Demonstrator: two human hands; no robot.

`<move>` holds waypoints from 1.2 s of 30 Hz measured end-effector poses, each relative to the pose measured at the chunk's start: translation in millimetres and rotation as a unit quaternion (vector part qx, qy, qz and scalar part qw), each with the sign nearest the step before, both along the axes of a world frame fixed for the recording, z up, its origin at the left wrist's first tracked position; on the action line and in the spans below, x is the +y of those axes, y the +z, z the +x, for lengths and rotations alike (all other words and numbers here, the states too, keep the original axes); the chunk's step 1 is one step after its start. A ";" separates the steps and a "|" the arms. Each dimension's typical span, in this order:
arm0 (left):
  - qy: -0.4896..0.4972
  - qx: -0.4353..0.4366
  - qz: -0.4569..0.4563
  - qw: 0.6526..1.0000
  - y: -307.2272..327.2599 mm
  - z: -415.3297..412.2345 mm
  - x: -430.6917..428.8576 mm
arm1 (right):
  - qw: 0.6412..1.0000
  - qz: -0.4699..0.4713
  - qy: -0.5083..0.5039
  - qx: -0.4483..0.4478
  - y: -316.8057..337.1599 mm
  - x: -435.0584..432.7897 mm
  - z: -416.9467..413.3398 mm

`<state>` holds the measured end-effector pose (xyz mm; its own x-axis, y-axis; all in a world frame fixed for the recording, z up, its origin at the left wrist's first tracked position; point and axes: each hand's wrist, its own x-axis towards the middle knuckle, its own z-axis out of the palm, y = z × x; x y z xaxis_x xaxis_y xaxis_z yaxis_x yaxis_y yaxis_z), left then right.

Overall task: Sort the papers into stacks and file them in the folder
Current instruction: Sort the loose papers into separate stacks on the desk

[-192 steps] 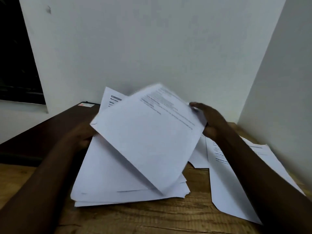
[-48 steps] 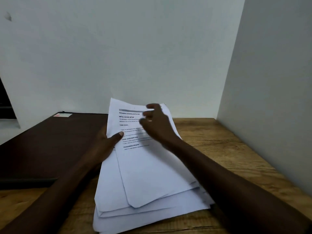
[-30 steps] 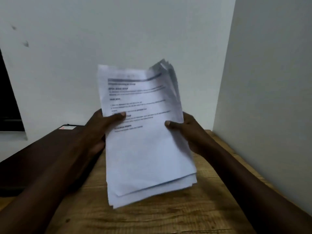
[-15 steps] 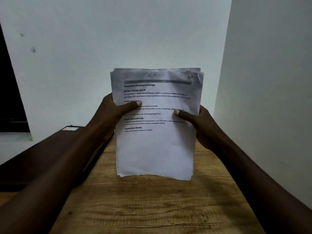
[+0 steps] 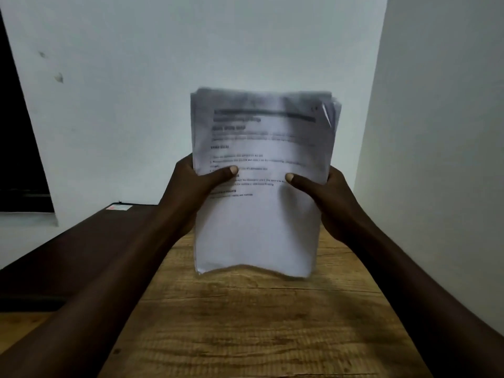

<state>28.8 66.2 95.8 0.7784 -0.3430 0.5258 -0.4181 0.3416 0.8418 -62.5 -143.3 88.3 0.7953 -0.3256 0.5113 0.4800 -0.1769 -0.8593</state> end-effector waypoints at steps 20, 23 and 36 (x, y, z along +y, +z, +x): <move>0.013 0.075 0.055 0.996 -50.1 28.0 -2.6 | 0.996 0.048 0.024 0.068 -23.4 -5.2 21.2; -0.013 0.119 0.068 0.990 -73.5 33.3 -3.0 | 0.989 0.046 0.058 0.130 -49.3 -13.0 23.5; -0.143 0.228 0.059 0.961 -107.4 36.0 -5.0 | 0.966 0.113 0.107 0.207 -90.1 -27.5 24.6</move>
